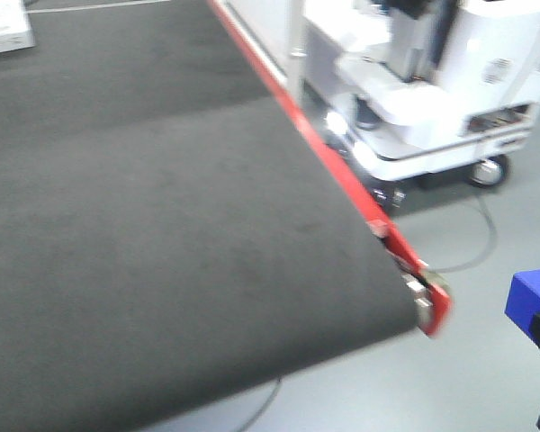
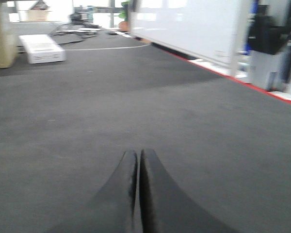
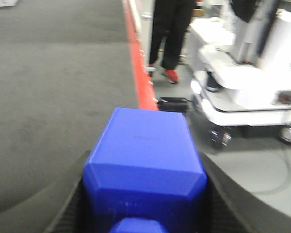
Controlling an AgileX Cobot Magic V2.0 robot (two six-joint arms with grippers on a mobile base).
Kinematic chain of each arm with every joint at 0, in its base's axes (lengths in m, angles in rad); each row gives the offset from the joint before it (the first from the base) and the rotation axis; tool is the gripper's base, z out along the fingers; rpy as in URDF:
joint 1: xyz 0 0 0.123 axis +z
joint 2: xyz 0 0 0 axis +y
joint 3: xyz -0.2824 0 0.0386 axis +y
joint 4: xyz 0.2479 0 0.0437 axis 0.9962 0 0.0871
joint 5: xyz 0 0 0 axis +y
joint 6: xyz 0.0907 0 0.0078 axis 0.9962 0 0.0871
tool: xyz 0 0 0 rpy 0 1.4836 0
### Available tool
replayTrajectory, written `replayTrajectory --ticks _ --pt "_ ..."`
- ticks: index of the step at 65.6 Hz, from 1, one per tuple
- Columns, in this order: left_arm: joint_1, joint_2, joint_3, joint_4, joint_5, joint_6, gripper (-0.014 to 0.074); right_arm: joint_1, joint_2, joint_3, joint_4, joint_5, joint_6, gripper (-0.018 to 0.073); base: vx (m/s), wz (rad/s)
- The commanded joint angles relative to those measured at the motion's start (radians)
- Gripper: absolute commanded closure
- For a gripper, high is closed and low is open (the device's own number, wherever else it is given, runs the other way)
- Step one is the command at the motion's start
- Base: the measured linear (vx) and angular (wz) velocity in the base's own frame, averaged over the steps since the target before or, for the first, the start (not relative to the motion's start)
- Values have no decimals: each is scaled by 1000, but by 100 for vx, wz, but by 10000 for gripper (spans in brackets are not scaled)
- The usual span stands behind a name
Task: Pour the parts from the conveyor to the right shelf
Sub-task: 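Drive away from the conveyor holding the part in the right gripper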
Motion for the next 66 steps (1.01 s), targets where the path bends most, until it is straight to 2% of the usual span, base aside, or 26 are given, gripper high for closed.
replayTrajectory --ticks 1,44,66 --pt "-5 16 -20 -8 -79 -8 603 -1 6 -30 -4 -82 -10 561 -28 -54" --pt "-5 16 -20 -8 -79 -8 603 -1 6 -30 -4 -82 -10 561 -32 -49" --pt "-5 16 -20 -8 -79 -8 603 -1 6 -30 -4 -82 -10 561 -28 -73"
